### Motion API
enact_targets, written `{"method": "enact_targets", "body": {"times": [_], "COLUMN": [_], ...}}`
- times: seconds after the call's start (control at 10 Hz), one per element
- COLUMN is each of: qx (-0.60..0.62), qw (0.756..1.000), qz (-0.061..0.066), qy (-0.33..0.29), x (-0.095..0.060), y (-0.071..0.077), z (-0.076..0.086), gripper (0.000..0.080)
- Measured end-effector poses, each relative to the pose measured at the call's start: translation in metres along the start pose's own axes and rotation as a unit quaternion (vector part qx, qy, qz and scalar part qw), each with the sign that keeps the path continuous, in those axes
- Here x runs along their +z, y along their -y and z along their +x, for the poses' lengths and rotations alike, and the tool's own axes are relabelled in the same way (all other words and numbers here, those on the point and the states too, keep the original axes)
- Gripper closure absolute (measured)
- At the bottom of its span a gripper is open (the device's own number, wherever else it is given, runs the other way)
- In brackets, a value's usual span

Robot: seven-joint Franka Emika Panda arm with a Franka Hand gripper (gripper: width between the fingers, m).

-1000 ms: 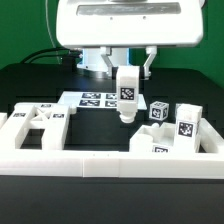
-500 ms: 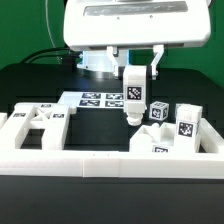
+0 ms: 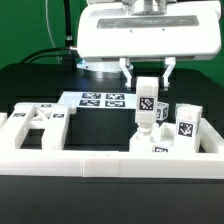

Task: Assemble chair

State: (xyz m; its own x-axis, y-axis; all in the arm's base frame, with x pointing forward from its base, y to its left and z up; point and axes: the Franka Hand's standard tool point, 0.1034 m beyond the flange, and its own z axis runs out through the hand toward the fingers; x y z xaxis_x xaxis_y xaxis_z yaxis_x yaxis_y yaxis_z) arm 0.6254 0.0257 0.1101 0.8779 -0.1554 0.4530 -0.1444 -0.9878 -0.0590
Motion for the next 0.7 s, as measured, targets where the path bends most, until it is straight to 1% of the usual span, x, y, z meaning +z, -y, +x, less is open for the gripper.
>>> {"method": "enact_targets", "body": {"times": [0.2,0.3,0.4,0.5,0.7], "qx": [-0.001,-0.004,-0.008,-0.009,-0.011], "qw": [1.000,0.999,1.000,1.000,1.000], "qz": [0.000,-0.002,0.000,0.000,-0.002], "qy": [-0.006,-0.033,-0.026,-0.026,-0.022], "x": [0.000,-0.003,-0.004,-0.004,0.000], "y": [0.000,0.000,0.005,0.006,0.004], "z": [0.001,0.000,-0.007,-0.009,-0.014], "gripper": [0.0512,0.0512,0.0512,0.0512,0.0512]}}
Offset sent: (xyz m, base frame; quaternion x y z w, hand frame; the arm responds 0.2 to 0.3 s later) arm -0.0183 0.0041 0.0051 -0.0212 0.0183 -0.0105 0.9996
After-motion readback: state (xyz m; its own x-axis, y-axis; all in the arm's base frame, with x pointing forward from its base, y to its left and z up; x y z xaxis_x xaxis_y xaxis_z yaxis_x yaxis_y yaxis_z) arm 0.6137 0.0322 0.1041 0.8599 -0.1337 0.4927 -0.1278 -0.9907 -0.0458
